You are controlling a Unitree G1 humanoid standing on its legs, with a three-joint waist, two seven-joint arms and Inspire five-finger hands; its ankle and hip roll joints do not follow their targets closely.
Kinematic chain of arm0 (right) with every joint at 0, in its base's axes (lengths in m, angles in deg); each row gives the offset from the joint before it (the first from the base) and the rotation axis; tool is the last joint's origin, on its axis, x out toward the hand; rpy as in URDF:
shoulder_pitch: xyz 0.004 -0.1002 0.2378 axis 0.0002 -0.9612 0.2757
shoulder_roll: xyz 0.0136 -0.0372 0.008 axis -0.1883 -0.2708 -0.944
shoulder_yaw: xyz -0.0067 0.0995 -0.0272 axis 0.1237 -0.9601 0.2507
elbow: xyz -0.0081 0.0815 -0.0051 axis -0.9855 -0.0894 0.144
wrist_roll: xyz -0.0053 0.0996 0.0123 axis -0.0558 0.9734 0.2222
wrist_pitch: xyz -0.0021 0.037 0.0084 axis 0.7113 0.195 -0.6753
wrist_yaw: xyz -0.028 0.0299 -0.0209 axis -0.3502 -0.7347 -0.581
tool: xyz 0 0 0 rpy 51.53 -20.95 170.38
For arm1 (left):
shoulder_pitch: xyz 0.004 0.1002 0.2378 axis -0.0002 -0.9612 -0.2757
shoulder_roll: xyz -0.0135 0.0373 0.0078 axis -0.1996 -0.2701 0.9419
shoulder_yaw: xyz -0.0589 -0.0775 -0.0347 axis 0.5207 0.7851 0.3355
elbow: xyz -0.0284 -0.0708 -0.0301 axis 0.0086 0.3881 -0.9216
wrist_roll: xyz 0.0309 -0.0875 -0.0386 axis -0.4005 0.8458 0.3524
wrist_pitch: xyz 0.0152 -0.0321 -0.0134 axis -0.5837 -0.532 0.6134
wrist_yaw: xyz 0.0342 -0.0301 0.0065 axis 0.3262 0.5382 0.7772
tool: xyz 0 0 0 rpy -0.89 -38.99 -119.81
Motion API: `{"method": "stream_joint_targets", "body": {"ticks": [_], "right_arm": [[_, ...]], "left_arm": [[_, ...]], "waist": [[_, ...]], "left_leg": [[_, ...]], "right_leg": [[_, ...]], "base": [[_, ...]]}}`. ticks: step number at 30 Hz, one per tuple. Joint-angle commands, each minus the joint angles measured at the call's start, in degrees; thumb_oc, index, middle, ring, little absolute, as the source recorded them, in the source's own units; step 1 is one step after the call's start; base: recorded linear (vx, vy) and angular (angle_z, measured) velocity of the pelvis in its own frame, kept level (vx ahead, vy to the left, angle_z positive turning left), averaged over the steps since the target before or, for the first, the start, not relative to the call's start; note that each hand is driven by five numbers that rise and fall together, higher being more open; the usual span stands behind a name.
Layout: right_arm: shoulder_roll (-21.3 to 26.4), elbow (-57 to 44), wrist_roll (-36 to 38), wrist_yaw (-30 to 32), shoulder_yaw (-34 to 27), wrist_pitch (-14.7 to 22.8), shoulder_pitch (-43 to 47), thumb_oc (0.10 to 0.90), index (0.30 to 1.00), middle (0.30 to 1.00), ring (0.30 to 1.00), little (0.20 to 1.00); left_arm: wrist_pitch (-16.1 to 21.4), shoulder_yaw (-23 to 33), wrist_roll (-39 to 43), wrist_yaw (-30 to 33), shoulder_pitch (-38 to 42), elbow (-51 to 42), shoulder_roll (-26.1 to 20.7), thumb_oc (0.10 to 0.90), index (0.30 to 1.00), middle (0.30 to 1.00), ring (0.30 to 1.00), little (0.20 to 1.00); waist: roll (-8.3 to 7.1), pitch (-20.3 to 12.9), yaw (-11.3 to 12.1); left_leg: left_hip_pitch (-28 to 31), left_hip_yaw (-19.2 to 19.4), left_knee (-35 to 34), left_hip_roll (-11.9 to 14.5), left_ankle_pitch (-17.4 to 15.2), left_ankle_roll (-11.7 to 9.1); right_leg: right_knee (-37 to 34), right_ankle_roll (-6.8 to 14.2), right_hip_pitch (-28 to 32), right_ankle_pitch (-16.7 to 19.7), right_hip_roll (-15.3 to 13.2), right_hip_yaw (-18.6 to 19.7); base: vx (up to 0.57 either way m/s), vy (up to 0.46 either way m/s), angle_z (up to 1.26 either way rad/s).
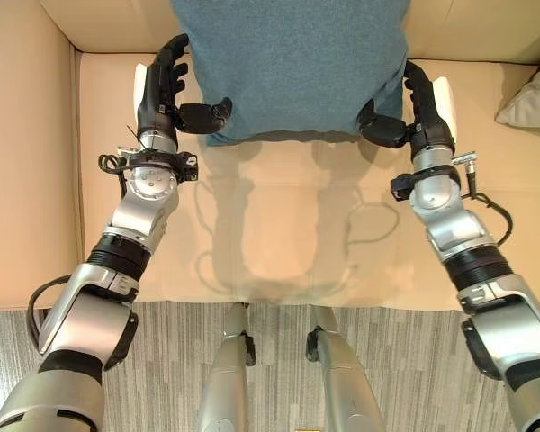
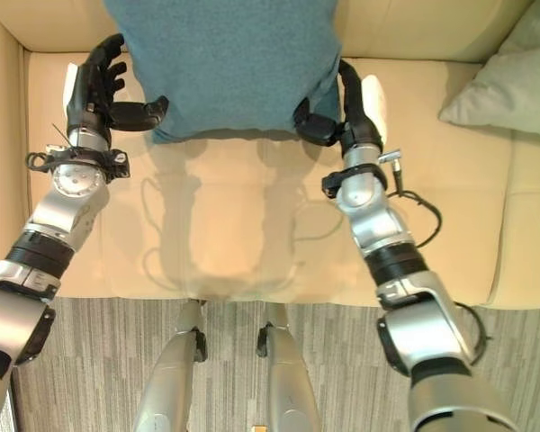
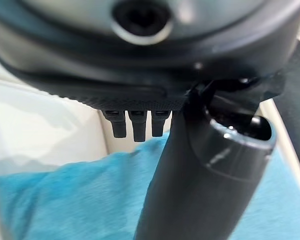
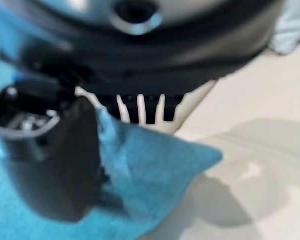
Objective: Pick up all the scattered cushions and arrange them neatly on the sofa.
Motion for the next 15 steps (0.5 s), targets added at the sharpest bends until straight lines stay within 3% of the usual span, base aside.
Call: {"method": "stream_joint_targets", "body": {"ticks": [1,3,7,8,14,15], "right_arm": [[1.0,-4.6,0.8,-0.1,-0.9,6.1,-2.0,0.8,0.9,0.9,0.9,0.9],[1.5,-5.0,0.6,0.1,-2.1,6.1,-3.5,0.8,0.9,0.9,0.9,0.9],[2.7,-6.7,-0.2,1.6,-9.4,6.6,-11.2,0.8,0.9,0.9,0.9,0.9],[2.7,-6.8,-0.2,1.6,-9.4,6.5,-11.3,0.8,0.9,0.9,0.9,0.9],[1.8,-6.2,-1.4,1.8,-12.8,6.3,-18.3,0.8,0.9,0.9,0.9,0.9],[1.8,-6.2,-1.4,1.8,-12.8,6.3,-18.3,0.8,0.9,0.9,0.9,0.9]], "left_arm": [[7.8,4.7,1.8,-1.1,-4.2,-4.1,-3.8,0.8,0.9,0.9,0.9,0.9],[7.9,5.9,1.7,-1.4,-6.5,-5.7,-4.1,0.8,0.9,0.9,0.9,0.9],[8.6,13.2,-0.1,-3.0,-21.4,-12.9,-4.4,0.8,0.9,0.9,0.9,0.9],[8.5,13.2,-0.1,-3.0,-21.6,-13.0,-4.4,0.8,0.9,0.9,0.9,0.9],[8.0,18.1,0.0,-6.8,-40.7,-16.9,1.4,0.8,0.9,0.9,0.9,0.9],[8.0,18.2,0.0,-6.8,-40.8,-16.9,1.4,0.8,0.9,0.9,0.9,0.9]], "waist": [[-3.02,-8.0,1.0],[-2.96,-8.1,1.1],[-2.82,-8.7,1.9],[-2.81,-8.7,1.9],[-2.86,-8.8,3.6],[-2.85,-8.8,3.5]], "left_leg": [[3.8,1.6,0.1,-1.3,-7.9,-1.8],[4.1,1.6,0.1,-1.3,-7.9,-1.8],[5.7,1.8,0.1,-1.3,-8.5,-1.6],[5.8,1.8,0.1,-1.3,-8.5,-1.6],[7.4,1.6,0.1,-1.3,-8.8,-1.4],[7.4,1.6,0.1,-1.3,-8.9,-1.4]], "right_leg": [[0.3,5.1,4.7,-9.4,-3.1,-1.0],[0.3,5.1,5.0,-9.4,-3.1,-1.0],[0.3,4.9,7.0,-10.0,-3.4,-1.4],[0.3,4.9,7.0,-10.0,-3.4,-1.5],[0.3,4.6,9.0,-10.6,-3.6,-2.3],[0.3,4.6,9.0,-10.6,-3.6,-2.3]], "base": [[0.0,0.0,0.0],[0.0,0.0,0.0],[0.01,-0.018,0.07],[0.01,-0.027,0.05],[0.03,-0.036,0.04],[0.02,-0.035,0.06]]}}
